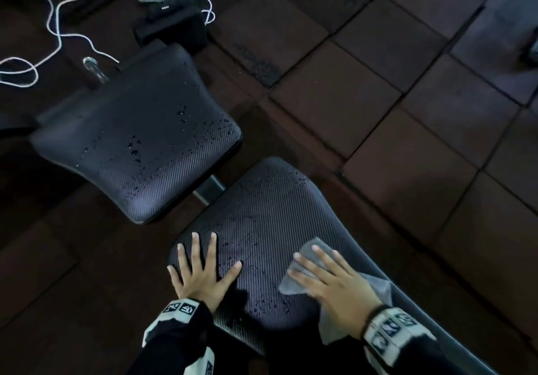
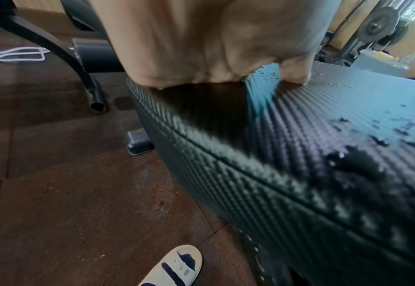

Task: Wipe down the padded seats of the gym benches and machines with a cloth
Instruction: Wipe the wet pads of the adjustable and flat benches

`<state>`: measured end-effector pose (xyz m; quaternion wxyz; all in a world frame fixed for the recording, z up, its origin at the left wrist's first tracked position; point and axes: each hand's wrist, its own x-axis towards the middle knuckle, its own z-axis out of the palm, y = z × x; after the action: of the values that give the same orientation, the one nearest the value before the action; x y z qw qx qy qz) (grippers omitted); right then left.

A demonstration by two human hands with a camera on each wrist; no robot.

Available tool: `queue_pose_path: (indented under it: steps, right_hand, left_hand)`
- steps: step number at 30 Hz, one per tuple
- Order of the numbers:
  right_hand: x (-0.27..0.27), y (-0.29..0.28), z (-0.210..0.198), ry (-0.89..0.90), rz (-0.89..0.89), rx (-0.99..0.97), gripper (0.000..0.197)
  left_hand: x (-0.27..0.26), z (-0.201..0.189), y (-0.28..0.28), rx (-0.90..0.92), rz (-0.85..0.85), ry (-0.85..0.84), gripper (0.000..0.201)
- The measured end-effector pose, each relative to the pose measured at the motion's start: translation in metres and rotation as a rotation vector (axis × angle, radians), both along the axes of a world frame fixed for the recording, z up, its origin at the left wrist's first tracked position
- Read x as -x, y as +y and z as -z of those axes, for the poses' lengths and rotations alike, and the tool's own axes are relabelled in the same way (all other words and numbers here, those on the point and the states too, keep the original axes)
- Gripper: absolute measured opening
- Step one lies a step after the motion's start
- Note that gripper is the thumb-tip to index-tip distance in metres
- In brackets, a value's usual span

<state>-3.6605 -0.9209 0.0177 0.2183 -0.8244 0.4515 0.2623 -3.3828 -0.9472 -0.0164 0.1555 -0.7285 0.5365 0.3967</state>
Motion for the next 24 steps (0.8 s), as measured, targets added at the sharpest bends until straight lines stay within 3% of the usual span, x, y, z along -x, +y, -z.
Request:
queue_pose_path:
  steps: [5, 10, 15, 19, 24]
  right_hand:
    - [0.033, -0.027, -0.007, -0.031, 0.356, 0.034, 0.073]
    - [0.001, -0.088, 0.003, -0.086, 0.486, 0.016, 0.064]
    - [-0.048, -0.099, 0.005, -0.032, 0.357, 0.086, 0.062]
    - [-0.060, -0.057, 0.006, -0.050, 0.079, 0.077, 0.088]
    - [-0.012, 0.001, 0.006, -0.012, -0.070, 0.037, 0.064]
  left_hand:
    - [0.000, -0.006, -0.002, -0.036, 0.010, 0.010, 0.101]
    - [-0.002, -0.006, -0.002, -0.046, 0.005, 0.020, 0.104]
    - [-0.002, -0.007, -0.002, -0.051, -0.001, 0.044, 0.106]
    - [-0.003, -0.008, -0.003, -0.075, 0.018, 0.032, 0.106]
    - [-0.005, -0.004, -0.004, -0.084, 0.037, 0.050, 0.092]
